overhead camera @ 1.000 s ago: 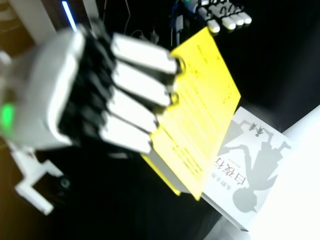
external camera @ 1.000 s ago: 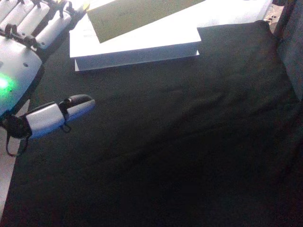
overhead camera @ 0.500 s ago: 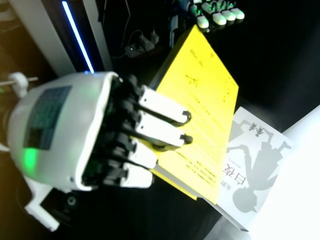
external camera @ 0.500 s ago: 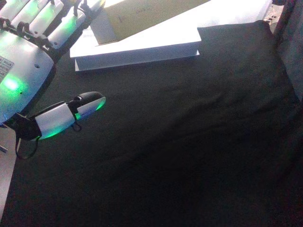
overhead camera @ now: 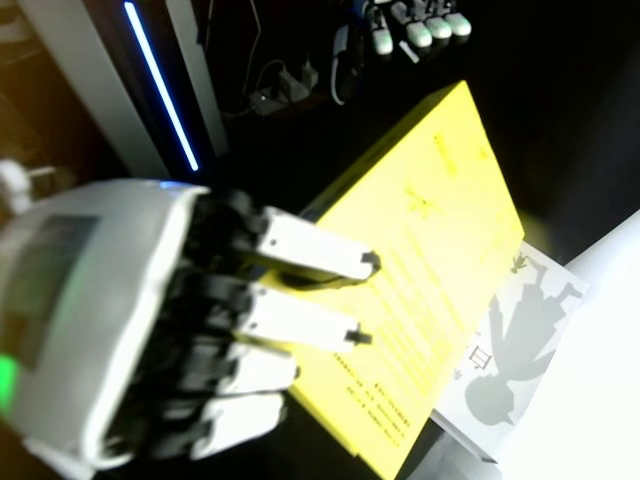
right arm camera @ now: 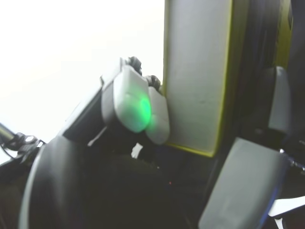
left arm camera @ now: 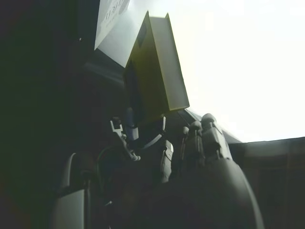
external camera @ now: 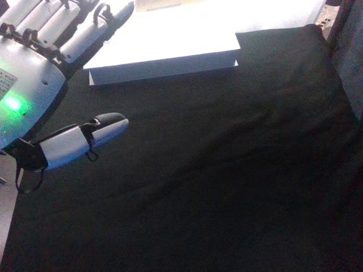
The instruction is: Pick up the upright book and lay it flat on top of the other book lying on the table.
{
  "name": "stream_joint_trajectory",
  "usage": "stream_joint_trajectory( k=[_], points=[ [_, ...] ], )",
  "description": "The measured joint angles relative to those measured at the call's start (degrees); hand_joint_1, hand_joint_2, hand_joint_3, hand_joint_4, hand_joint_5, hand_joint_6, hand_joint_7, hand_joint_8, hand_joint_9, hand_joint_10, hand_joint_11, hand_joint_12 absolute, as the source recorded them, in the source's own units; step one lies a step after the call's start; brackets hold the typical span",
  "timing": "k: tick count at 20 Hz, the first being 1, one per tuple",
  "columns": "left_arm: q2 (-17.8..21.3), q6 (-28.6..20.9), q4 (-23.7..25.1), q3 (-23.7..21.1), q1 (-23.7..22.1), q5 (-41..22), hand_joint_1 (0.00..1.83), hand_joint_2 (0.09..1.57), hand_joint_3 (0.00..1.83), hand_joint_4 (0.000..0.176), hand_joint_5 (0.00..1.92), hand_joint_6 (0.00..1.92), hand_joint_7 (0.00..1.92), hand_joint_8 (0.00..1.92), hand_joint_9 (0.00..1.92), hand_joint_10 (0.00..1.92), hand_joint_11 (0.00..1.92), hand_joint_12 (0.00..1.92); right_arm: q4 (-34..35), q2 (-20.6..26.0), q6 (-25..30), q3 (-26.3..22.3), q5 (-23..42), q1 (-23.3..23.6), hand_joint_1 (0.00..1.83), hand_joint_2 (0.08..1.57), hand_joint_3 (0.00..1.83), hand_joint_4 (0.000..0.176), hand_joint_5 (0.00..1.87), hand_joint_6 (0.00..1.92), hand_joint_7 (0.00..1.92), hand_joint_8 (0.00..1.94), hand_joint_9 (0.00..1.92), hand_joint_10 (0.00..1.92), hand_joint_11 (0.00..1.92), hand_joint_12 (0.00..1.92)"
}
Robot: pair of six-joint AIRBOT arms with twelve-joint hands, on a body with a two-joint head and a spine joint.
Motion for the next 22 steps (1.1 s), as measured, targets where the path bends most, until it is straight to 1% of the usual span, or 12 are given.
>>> stream_joint_trajectory(
  k=[1,2,3,6,9,10,12,13,18,19,21,22],
  points=[
    [0.0,0.0,0.04,0.0,0.0,0.02,0.48,1.12,0.01,0.121,0.0,0.0,0.0,0.0,0.0,0.0,0.0,0.0,0.22,-0.02,0.02,0.0,0.02,0.0,1.47,0.75,1.0,0.176,1.26,1.92,1.43,1.94,1.54,1.92,1.55,1.92],
    [0.0,0.02,0.28,0.0,0.0,0.04,0.46,1.12,0.01,0.14,0.0,0.0,0.0,0.0,0.0,0.0,0.0,0.0,0.09,-0.09,0.04,0.04,0.07,0.0,1.45,0.79,0.96,0.176,1.25,1.92,1.41,1.94,1.52,1.92,1.54,1.92],
    [0.0,0.0,0.5,0.0,0.0,0.15,0.46,1.12,0.01,0.123,0.0,0.0,0.0,0.0,0.0,0.0,0.0,0.0,-0.17,-0.46,0.07,0.5,0.09,0.0,1.45,0.79,0.95,0.176,1.25,1.92,1.39,1.94,1.5,1.92,1.52,1.92],
    [-0.46,0.0,1.16,0.28,-0.33,0.72,0.47,1.1,0.0,0.122,0.0,0.0,0.0,0.0,0.0,0.0,0.0,0.0,0.68,-1.9,0.07,1.95,0.04,0.0,1.46,0.77,0.93,0.176,1.23,1.92,1.38,1.94,1.49,1.92,1.48,1.92],
    [-1.42,-7.13,2.43,1.27,-1.18,1.79,0.46,1.1,0.0,0.134,0.0,0.0,0.0,0.0,0.0,0.0,0.0,0.0,1.11,-5.07,0.09,4.44,-0.15,0.04,1.47,0.78,0.86,0.176,1.2,1.92,1.36,1.94,1.48,1.92,1.45,1.92],
    [-1.44,-7.91,3.23,1.4,-1.27,1.84,0.49,1.1,0.0,0.163,0.0,0.0,0.0,0.0,0.0,0.0,0.0,0.0,1.14,-6.27,0.09,5.42,-0.66,0.04,1.47,0.81,0.75,0.176,1.2,1.92,1.34,1.94,1.47,1.92,1.43,1.92],
    [-1.42,-8.37,3.13,1.4,-1.27,1.66,0.48,1.11,0.0,0.175,0.0,0.0,0.0,0.0,0.0,0.0,0.0,0.0,0.94,-8.55,0.15,6.91,-2.97,0.0,1.51,0.77,0.78,0.176,1.23,1.92,1.37,1.94,1.47,1.92,1.44,1.92],
    [-1.42,-8.37,2.93,1.4,-1.27,1.66,0.49,1.13,0.01,0.135,0.0,0.0,0.0,0.0,0.0,0.0,0.0,0.0,0.74,-9.16,0.13,7.39,-3.54,-0.42,1.53,0.71,0.9,0.176,1.23,1.92,1.36,1.94,1.47,1.92,1.46,1.92],
    [-1.4,-8.37,2.84,1.4,-1.18,0.74,0.48,1.13,0.0,0.139,0.0,0.0,0.0,0.0,0.0,0.0,0.0,0.0,1.07,-9.68,0.81,7.85,-6.1,-4.26,1.32,0.89,0.65,0.17,1.08,1.92,1.19,1.94,1.27,1.92,1.28,1.92],
    [-1.4,-8.37,2.93,1.4,-1.14,0.74,0.5,1.14,0.0,0.116,0.0,0.0,0.0,0.0,0.0,0.0,0.0,0.0,0.94,-9.66,0.55,8.0,-5.95,-4.24,1.15,0.82,1.09,0.015,0.75,1.92,0.91,1.94,1.13,1.92,1.14,1.92],
    [-1.42,-8.37,3.04,1.38,-1.01,0.52,0.48,1.14,0.01,0.093,0.0,0.0,0.0,0.0,0.0,0.0,0.0,0.0,0.94,-9.55,0.11,8.15,-6.27,-4.79,1.06,1.05,0.72,0.0,0.48,1.92,0.68,1.76,0.68,1.92,0.66,1.92],
    [-1.4,-8.37,2.84,1.38,-1.01,0.5,0.47,1.15,0.01,0.096,0.0,0.0,0.0,0.0,0.0,0.0,0.0,0.0,1.05,-9.62,0.13,8.24,-5.99,-5.57,1.03,1.24,0.34,0.0,0.44,1.85,0.6,1.68,0.48,1.84,0.4,1.92]
  ],
)
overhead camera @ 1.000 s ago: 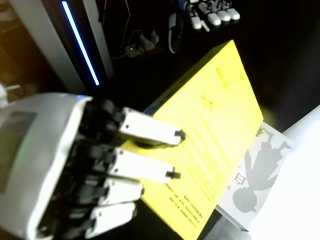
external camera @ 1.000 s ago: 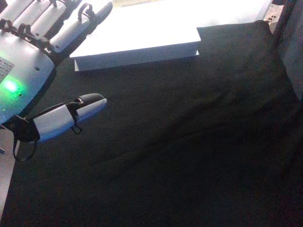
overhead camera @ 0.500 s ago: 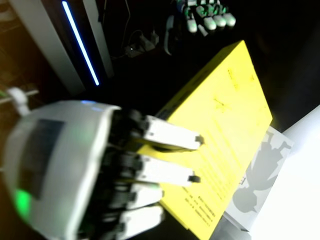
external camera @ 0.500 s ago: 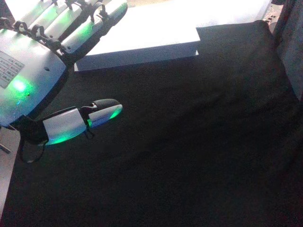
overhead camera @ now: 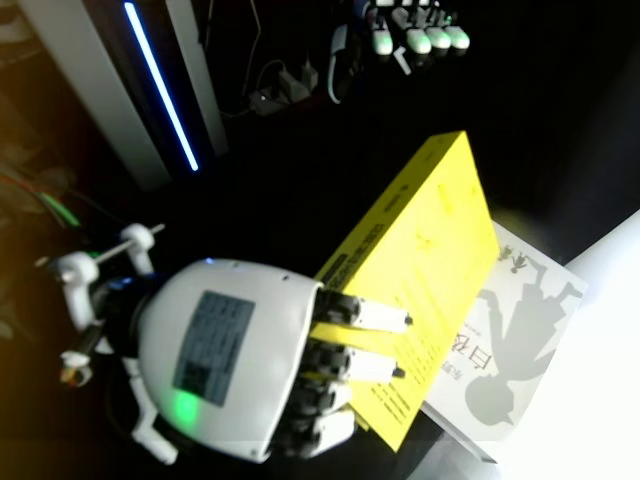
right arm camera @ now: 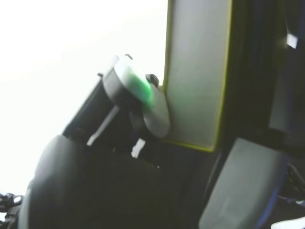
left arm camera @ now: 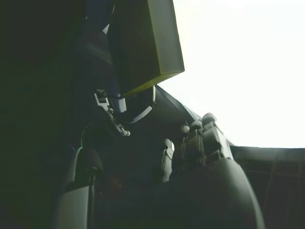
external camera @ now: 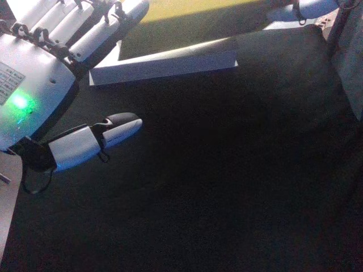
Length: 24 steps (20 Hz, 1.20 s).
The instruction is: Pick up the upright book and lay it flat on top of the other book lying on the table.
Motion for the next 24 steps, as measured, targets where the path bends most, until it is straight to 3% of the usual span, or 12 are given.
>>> stream_joint_trajectory(
  k=[2,3,10,12,13,15,16,18,19,20,22,24],
  points=[
    [0.07,0.0,-0.33,-0.04,0.35,-0.46,0.51,1.15,0.01,0.107,0.0,0.0,0.0,0.0,0.0,0.0,0.0,0.0,-0.42,-0.2,0.02,-0.11,0.44,-2.1,0.9,1.39,0.04,0.0,0.46,1.77,0.37,1.45,0.34,1.6,0.15,1.92],
    [0.07,0.0,-0.48,-0.04,0.35,-0.63,0.49,1.15,0.0,0.101,0.0,0.0,0.0,0.0,0.0,0.0,0.0,0.0,-0.74,-0.33,0.17,-0.2,-0.39,-2.6,0.9,1.33,0.0,0.0,0.14,1.44,0.23,1.19,0.21,1.47,0.03,1.91],
    [0.46,0.0,-0.96,-0.24,0.81,-1.38,0.49,1.16,0.0,0.127,0.0,0.0,0.0,0.0,0.0,0.0,0.0,0.0,-3.19,0.44,0.11,-2.82,-1.14,-5.66,0.87,1.33,0.0,0.0,0.01,0.8,0.19,0.42,0.0,1.02,0.0,1.55],
    [0.46,0.0,-1.31,-0.5,1.05,-1.36,0.51,1.16,0.0,0.114,0.0,0.0,0.0,0.0,0.0,0.0,0.0,0.0,-3.43,0.87,0.2,-3.32,-1.7,-6.51,0.84,1.32,0.0,0.0,0.0,0.65,0.12,0.3,0.0,0.76,0.0,1.4],
    [0.46,0.0,-1.33,-0.5,1.05,-1.4,0.49,1.15,0.0,0.125,0.0,0.0,0.0,0.0,0.0,0.0,0.0,0.0,-3.39,0.9,0.2,-3.32,-1.95,-6.62,0.79,1.32,0.0,0.0,0.0,0.43,0.08,0.22,0.0,0.54,0.0,1.18],
    [0.46,0.0,-1.33,-0.5,1.05,-1.46,0.48,1.17,0.0,0.121,0.0,0.0,0.0,0.0,0.0,0.0,0.0,0.0,-3.04,0.94,0.2,-3.3,-2.03,-7.08,0.59,1.32,0.0,0.0,0.0,0.03,0.0,0.01,0.0,0.04,0.0,0.12],
    [0.46,0.0,-1.36,-0.5,1.05,-1.44,0.51,1.16,0.0,0.156,0.0,0.0,0.0,0.0,0.0,0.0,0.0,0.0,-2.99,0.92,0.22,-3.32,-2.23,-7.41,0.56,1.3,0.0,0.009,0.0,0.0,0.0,0.0,0.0,0.01,0.0,0.02],
    [0.46,0.0,-1.46,-0.5,1.05,-1.46,0.5,1.15,0.0,0.12,0.0,0.0,0.0,0.0,0.0,0.0,0.0,0.0,-3.1,0.87,0.2,-3.32,-2.16,-8.09,0.42,1.23,0.0,0.046,0.0,0.0,0.0,0.0,0.0,0.0,0.0,0.0],
    [0.46,0.0,-1.51,-0.5,1.07,-1.44,0.5,1.16,0.0,0.106,0.0,0.0,0.0,0.0,0.0,0.0,0.0,0.0,-3.04,0.94,0.2,-3.52,-2.54,-8.39,0.43,1.2,0.0,0.033,0.0,0.0,0.0,0.0,0.0,0.0,0.0,0.0],
    [0.46,0.0,-1.53,-0.52,1.07,-1.46,0.5,1.17,0.01,0.137,0.0,0.0,0.0,0.0,0.0,0.0,0.0,0.0,-3.06,1.03,0.66,-3.72,-2.56,-8.7,0.39,1.18,0.0,0.041,0.0,0.0,0.0,0.0,0.0,0.0,0.0,0.0],
    [0.46,0.0,-1.57,-0.52,1.42,-1.86,0.49,1.16,0.0,0.128,0.0,0.0,0.0,0.0,0.0,0.0,0.0,0.0,-4.63,1.42,3.17,-4.35,-2.86,-8.74,0.38,1.13,0.0,0.042,0.0,0.0,0.0,0.0,0.0,0.0,0.0,0.0],
    [0.46,0.0,-1.88,-0.52,1.73,-1.88,0.48,1.15,0.0,0.157,0.0,0.0,0.0,0.0,0.0,0.0,0.0,0.0,-5.75,2.23,5.44,-5.07,-2.1,-8.74,0.4,1.11,0.0,0.037,0.0,0.0,0.0,0.0,0.0,0.0,0.0,0.0]
  ],
)
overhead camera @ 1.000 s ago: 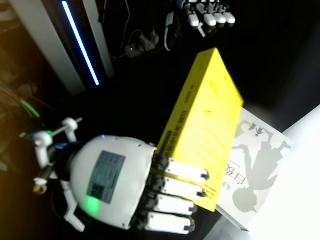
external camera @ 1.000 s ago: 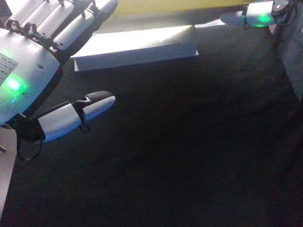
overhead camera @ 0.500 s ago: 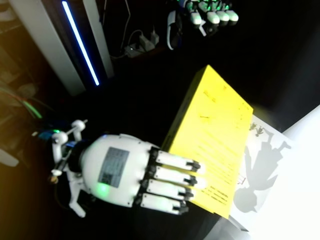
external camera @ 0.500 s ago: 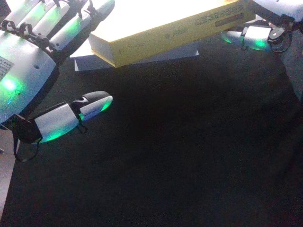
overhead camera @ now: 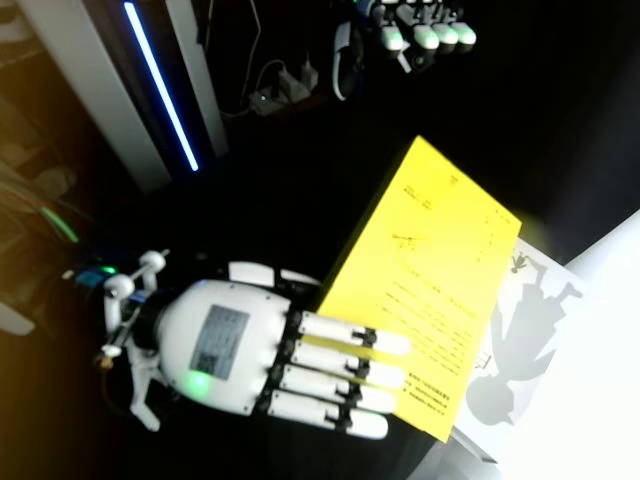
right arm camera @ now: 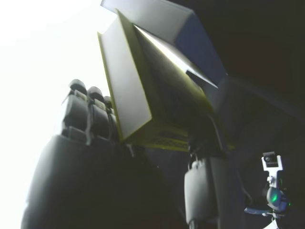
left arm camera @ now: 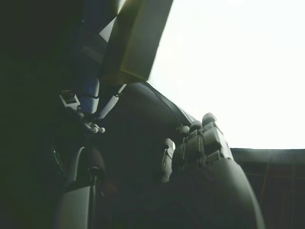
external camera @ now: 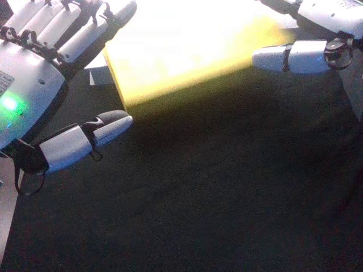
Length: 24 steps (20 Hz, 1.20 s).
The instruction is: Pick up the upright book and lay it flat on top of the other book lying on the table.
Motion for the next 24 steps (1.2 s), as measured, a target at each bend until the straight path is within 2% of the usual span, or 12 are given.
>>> stream_joint_trajectory(
  k=[3,5,7,8,10,11,13,15,17,18,22,24],
  points=[
    [0.07,0.0,-0.48,-0.2,0.0,-0.52,0.52,1.16,0.0,0.149,0.0,0.0,0.0,0.0,0.0,0.0,0.0,0.0,-1.6,0.96,3.87,-0.35,2.32,-0.13,0.58,1.07,0.0,0.003,0.0,0.0,0.0,0.0,0.0,0.0,0.0,0.0],
    [0.13,0.0,-0.2,-0.22,0.04,-0.76,0.51,1.17,0.0,0.135,0.0,0.0,0.0,0.0,0.0,0.0,0.0,0.0,-2.51,0.98,4.76,-0.11,2.8,-0.24,0.56,1.07,0.0,0.009,0.0,0.0,0.0,0.0,0.0,0.0,0.0,0.0],
    [0.13,0.0,-0.33,-0.22,0.07,-0.81,0.51,1.17,0.0,0.151,0.0,0.0,0.0,0.0,0.0,0.0,0.0,0.0,-3.28,0.5,6.25,0.83,2.78,-0.35,0.55,1.07,0.0,0.038,0.0,0.0,0.0,0.0,0.0,0.0,0.0,0.0],
    [0.13,0.0,-0.39,-0.22,0.04,-0.83,0.51,1.18,0.01,0.137,0.0,0.0,0.0,0.0,0.0,0.0,0.0,0.0,-3.19,0.39,6.47,1.03,2.58,-0.35,0.57,1.08,0.0,0.058,0.0,0.0,0.0,0.0,0.0,0.0,0.0,0.0],
    [0.13,0.0,-0.46,-0.22,0.24,-0.92,0.53,1.18,0.0,0.153,0.0,0.0,0.0,0.0,0.0,0.0,0.0,0.0,-3.21,0.48,6.93,0.83,2.84,-0.35,0.57,1.07,0.0,0.052,0.0,0.0,0.0,0.0,0.0,0.0,0.0,0.0],
    [0.13,0.0,-0.44,-0.24,0.28,-0.87,0.5,1.18,0.0,0.133,0.0,0.0,0.0,0.0,0.0,0.0,0.0,0.0,-3.28,1.07,7.28,-0.04,3.23,-0.35,0.53,1.09,0.0,0.057,0.0,0.0,0.0,0.0,0.0,0.0,0.0,0.0],
    [0.24,0.0,-0.63,-0.22,0.59,-0.76,0.52,1.16,0.0,0.162,0.0,0.0,0.0,0.0,0.0,0.0,0.0,0.0,-4.57,3.04,7.91,-2.16,5.27,-0.35,0.49,1.11,0.0,0.065,0.0,0.0,0.0,0.0,0.0,0.0,0.0,0.0],
    [0.37,0.0,-1.09,-0.35,0.79,-0.85,0.54,1.19,0.01,0.121,0.0,0.0,0.0,0.0,0.0,0.0,0.0,0.0,-5.09,4.55,8.09,-3.8,6.36,-0.35,0.4,1.18,0.03,0.037,0.0,0.0,0.0,0.0,0.0,0.0,0.0,0.0],
    [0.96,0.0,-1.57,-0.81,1.49,-0.81,0.51,1.19,0.0,0.148,0.0,0.0,0.0,0.0,0.0,0.0,0.0,0.0,-6.6,6.73,8.92,-6.62,7.96,-0.35,0.38,1.24,0.05,0.0,0.0,0.0,0.0,0.0,0.0,0.0,0.0,0.0],
    [0.96,-0.02,-2.01,-0.81,1.49,-0.85,0.52,1.18,0.0,0.17,0.0,0.0,0.0,0.0,0.0,0.0,0.0,0.0,-6.97,8.0,9.62,-8.11,8.72,-0.35,0.43,1.27,0.05,0.028,0.0,0.0,0.0,0.0,0.0,0.0,0.0,0.0],
    [2.05,0.0,-3.82,-1.36,2.91,-1.18,0.55,1.18,0.0,0.175,0.0,0.0,0.0,0.0,0.0,0.0,0.0,0.0,-5.2,12.85,13.57,-12.72,18.21,-5.05,0.3,1.29,0.04,0.028,0.0,0.0,0.0,0.0,0.0,0.0,0.0,0.0],
    [2.32,0.0,-4.28,-1.36,3.17,-1.49,0.52,1.17,0.0,0.172,0.0,0.0,0.0,0.0,0.0,0.0,0.0,0.0,-2.84,15.21,13.68,-15.63,23.23,-8.74,0.26,1.29,0.03,0.007,0.0,0.0,0.0,0.0,0.0,0.0,0.0,0.0]
  ],
)
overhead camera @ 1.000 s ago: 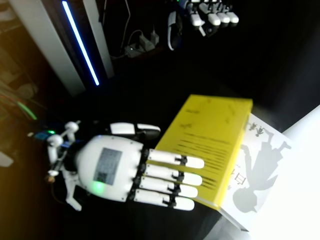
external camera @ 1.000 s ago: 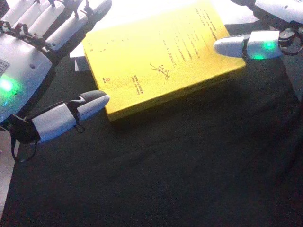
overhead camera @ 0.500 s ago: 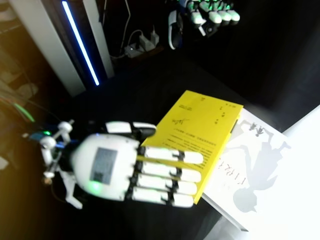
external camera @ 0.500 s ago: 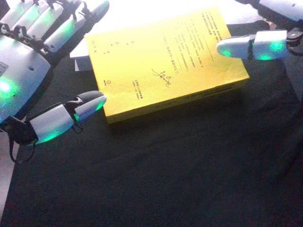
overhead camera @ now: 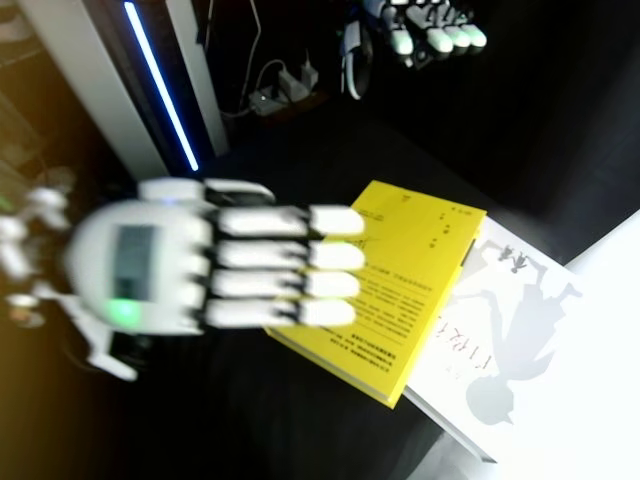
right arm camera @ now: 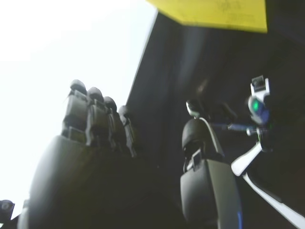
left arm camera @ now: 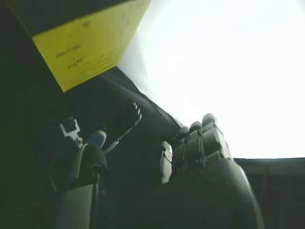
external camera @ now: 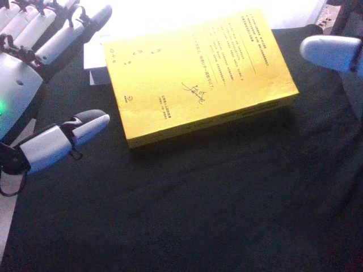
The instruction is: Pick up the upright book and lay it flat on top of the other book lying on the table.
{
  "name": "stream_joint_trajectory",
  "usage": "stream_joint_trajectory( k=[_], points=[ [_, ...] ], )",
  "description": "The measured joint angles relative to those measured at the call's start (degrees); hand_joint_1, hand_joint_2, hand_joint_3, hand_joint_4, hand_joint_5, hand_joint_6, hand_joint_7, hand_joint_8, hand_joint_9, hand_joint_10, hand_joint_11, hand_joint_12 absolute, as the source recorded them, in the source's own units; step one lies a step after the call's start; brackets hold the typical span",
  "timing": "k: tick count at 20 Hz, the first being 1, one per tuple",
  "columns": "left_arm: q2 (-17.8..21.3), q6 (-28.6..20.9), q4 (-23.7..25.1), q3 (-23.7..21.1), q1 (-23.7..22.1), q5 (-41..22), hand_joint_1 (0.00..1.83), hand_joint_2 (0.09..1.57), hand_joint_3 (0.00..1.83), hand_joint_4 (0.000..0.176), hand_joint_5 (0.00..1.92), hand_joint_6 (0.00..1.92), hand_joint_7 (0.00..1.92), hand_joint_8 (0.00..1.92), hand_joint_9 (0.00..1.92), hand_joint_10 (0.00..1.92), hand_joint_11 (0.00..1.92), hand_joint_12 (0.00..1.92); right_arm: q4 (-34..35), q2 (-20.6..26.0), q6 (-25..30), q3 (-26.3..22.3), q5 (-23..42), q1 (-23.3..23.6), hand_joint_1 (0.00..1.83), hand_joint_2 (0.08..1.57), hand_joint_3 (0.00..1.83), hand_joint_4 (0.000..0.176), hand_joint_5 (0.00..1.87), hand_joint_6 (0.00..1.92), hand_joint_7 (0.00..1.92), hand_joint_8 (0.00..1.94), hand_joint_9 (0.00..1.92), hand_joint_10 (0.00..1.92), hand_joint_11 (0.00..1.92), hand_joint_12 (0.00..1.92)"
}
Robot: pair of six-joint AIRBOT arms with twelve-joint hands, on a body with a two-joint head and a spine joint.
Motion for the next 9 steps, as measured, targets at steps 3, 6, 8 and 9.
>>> stream_joint_trajectory(
  k=[3,6,8,9],
  points=[
    [0.57,0.0,-0.74,-0.28,0.76,-0.92,0.51,1.15,0.0,0.171,0.0,0.0,0.0,0.0,0.0,0.0,0.0,0.0,5.14,2.1,0.04,-2.71,7.28,-4.87,0.47,1.3,0.0,0.094,0.0,0.0,0.0,0.0,0.0,0.0,0.0,0.92],
    [0.94,0.0,-1.77,-0.31,1.27,-1.25,0.36,1.19,0.01,0.176,0.0,0.0,0.0,0.0,0.0,0.0,0.0,0.0,9.49,3.34,0.02,-4.5,13.81,-9.64,0.49,1.29,0.0,0.0,0.0,0.0,0.0,0.0,0.0,0.0,0.0,0.91],
    [1.9,0.0,-1.64,-1.01,2.14,-2.99,0.37,1.19,0.01,0.176,0.0,0.0,0.0,0.0,0.0,0.0,0.0,0.0,10.95,3.85,0.0,-5.77,16.61,-11.72,0.42,1.3,0.0,0.0,0.0,0.0,0.0,0.0,0.0,0.0,0.0,0.98],
    [2.29,-0.02,-1.22,-1.18,2.54,-3.3,0.41,1.18,0.0,0.176,0.0,0.0,0.0,0.0,0.0,0.0,0.0,0.0,11.37,4.31,0.0,-6.38,17.57,-12.48,0.42,1.33,0.01,0.0,0.0,0.0,0.0,0.0,0.0,0.0,0.0,1.1]
  ],
)
